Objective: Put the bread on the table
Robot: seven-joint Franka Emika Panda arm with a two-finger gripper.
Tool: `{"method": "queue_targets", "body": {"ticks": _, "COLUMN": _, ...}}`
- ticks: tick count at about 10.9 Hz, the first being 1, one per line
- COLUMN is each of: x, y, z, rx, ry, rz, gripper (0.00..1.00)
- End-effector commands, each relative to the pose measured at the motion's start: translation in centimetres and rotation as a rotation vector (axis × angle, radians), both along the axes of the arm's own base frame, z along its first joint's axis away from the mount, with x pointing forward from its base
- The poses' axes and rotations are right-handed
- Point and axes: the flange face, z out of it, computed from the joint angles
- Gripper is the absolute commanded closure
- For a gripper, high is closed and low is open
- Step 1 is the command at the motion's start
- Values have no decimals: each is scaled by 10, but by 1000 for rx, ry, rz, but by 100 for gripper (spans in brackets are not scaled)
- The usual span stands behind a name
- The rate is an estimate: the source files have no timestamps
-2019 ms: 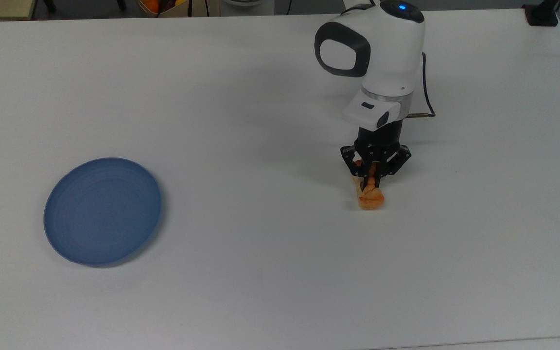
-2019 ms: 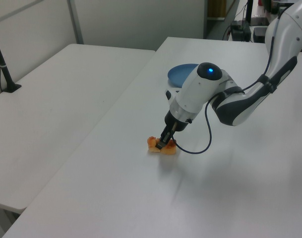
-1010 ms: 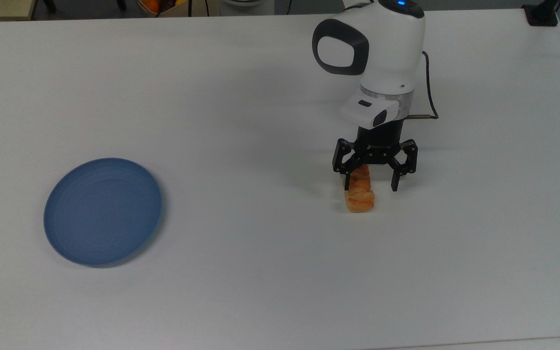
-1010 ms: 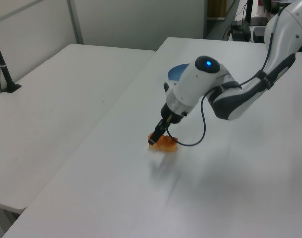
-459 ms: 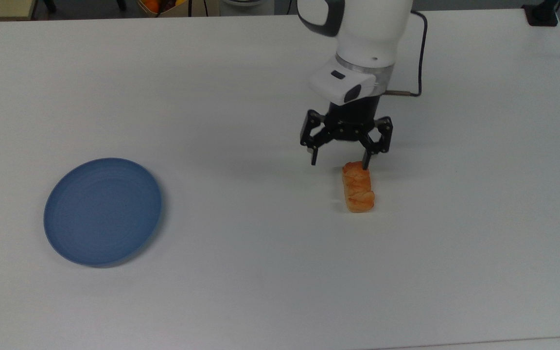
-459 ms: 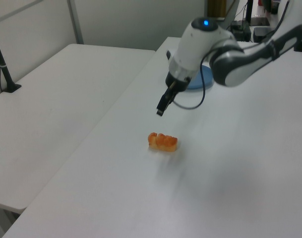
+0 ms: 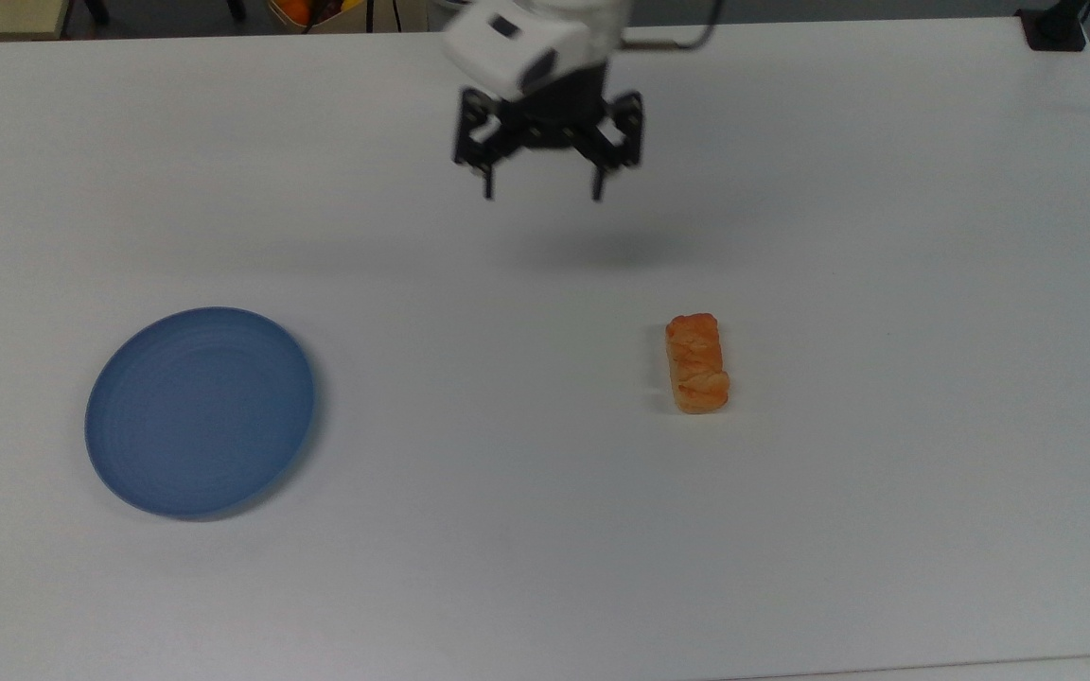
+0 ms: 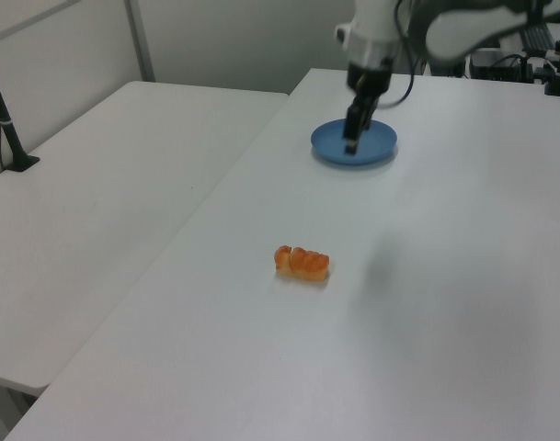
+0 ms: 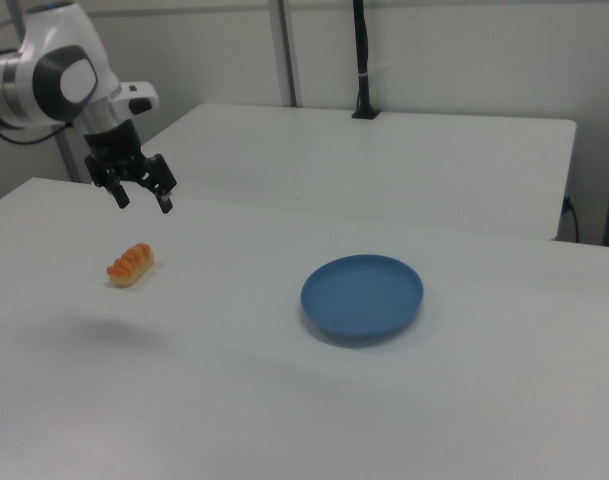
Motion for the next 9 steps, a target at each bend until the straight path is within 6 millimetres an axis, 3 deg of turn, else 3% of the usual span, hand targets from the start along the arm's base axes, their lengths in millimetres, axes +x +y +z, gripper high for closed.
{"method": "queue_targets", "body": {"ticks": 1, "x": -50, "y": -83, "z": 44, "rx": 25, "ry": 96, "rz": 10, "gripper": 0}}
{"method": "queue_targets", "body": {"ticks": 5, "x": -88, "y": -164, "z": 62, "rx": 34, "ry": 148, "rz": -97, "gripper": 0}}
{"method": "queue_targets", "body": {"ticks": 9, "x": -93, "y": -177, "z": 63, "rx": 36, "ry": 193, "rz": -114, "gripper": 0}}
